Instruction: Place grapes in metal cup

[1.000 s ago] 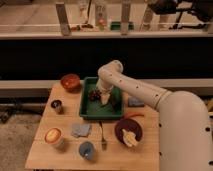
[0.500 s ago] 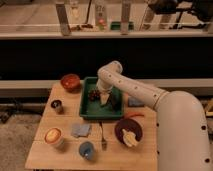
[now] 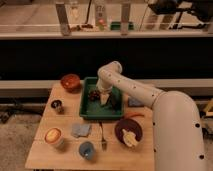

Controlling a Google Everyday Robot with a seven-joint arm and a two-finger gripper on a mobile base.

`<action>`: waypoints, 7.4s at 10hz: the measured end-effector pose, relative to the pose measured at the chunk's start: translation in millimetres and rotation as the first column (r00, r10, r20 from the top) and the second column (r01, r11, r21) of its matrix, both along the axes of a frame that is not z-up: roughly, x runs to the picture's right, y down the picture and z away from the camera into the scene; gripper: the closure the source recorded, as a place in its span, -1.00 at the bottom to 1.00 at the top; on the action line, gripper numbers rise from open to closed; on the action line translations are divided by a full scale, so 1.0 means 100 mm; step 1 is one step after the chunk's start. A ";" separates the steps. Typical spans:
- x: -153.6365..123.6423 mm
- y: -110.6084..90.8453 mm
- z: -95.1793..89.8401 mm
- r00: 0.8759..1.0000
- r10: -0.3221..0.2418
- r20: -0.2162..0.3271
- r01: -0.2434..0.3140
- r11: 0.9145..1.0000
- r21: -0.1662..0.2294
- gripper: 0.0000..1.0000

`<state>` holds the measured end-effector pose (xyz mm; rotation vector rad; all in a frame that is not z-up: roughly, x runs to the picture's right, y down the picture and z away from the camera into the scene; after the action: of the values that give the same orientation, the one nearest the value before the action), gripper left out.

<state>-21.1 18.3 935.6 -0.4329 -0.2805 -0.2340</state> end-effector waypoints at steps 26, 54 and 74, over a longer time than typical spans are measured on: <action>-0.10 0.15 0.36 0.997 0.037 -0.066 -0.041 0.997 -0.066 -0.60; -0.29 -0.28 -0.07 0.996 0.069 -0.048 -0.066 0.995 0.075 0.28; -0.27 -0.51 -0.05 0.981 0.190 0.039 -0.193 0.968 0.160 0.66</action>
<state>-48.3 -32.5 930.4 -0.2387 -0.3214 -0.0717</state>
